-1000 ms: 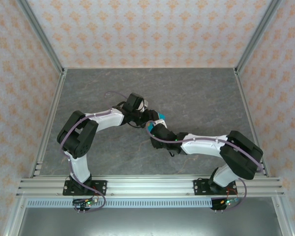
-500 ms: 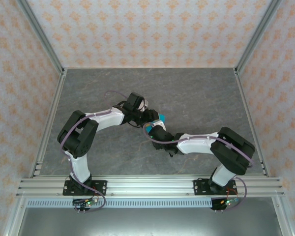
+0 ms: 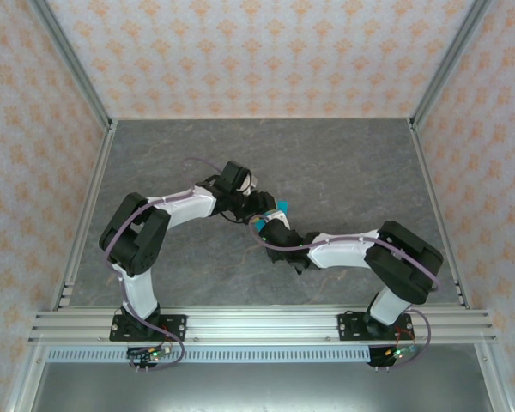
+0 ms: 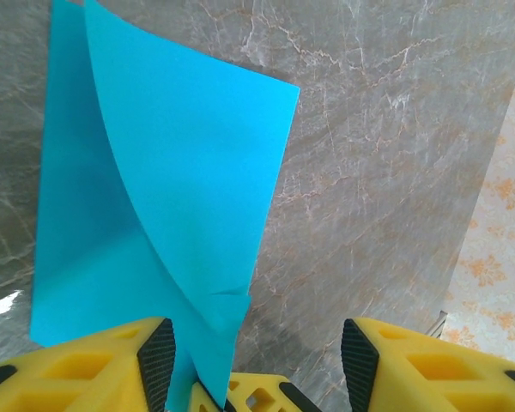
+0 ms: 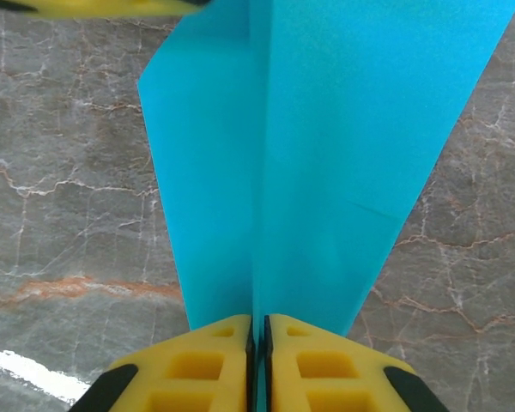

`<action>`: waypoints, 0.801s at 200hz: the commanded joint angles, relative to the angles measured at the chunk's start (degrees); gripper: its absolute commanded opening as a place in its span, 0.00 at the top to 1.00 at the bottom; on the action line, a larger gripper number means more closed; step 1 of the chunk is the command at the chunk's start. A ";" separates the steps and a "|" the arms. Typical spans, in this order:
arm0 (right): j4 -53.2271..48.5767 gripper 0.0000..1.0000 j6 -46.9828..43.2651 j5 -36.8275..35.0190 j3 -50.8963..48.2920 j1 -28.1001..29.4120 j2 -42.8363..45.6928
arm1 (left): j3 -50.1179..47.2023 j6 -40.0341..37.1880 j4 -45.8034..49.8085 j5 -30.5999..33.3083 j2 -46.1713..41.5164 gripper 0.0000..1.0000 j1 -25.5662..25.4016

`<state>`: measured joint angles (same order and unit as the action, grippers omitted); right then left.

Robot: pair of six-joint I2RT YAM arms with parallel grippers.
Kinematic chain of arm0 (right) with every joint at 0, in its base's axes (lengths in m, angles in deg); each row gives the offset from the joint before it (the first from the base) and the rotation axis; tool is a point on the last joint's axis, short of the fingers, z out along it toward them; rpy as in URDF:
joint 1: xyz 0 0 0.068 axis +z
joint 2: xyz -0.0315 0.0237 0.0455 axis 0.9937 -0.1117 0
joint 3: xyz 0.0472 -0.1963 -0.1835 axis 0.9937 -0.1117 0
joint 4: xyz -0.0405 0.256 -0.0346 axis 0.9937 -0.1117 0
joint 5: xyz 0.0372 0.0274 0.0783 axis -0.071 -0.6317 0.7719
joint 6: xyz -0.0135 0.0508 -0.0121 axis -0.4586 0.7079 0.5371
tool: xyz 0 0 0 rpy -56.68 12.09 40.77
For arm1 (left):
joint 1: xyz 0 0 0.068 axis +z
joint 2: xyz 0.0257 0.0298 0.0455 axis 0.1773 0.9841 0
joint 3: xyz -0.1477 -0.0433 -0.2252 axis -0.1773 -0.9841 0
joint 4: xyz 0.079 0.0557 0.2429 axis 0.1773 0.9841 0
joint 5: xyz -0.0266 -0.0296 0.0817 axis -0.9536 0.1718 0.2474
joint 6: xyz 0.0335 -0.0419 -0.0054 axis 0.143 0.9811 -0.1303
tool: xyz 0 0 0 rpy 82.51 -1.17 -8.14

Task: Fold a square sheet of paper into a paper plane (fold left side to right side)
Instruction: Fourth fold the wing at the center of the table.

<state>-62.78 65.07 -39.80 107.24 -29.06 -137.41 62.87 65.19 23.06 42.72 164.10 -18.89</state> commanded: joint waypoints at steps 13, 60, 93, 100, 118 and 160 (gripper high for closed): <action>0.53 0.87 -0.21 1.30 0.00 -0.83 -0.60 | -0.15 -3.64 1.99 0.62 -6.81 0.38 2.06; 1.13 0.88 0.44 2.66 -1.36 -1.30 0.74 | -2.74 -4.91 2.74 1.23 -10.97 0.34 5.60; 3.01 0.89 1.73 5.58 -4.27 -2.28 3.27 | -6.46 -5.08 1.03 -0.33 -12.01 0.37 5.81; 3.66 0.89 2.03 6.57 -5.00 -2.77 3.68 | -7.34 -5.00 0.65 -0.48 -12.02 0.38 5.84; 5.09 0.89 2.52 8.96 -6.64 -4.00 4.81 | -9.77 -4.79 -0.83 -0.78 -12.20 0.45 5.75; 8.85 0.89 4.13 13.97 -10.87 -7.20 7.28 | -10.93 -3.86 -3.57 -1.63 -9.64 0.64 2.17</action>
<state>-55.26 67.34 -29.42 99.31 -34.72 -131.60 51.76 61.49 22.91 42.22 153.19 -14.14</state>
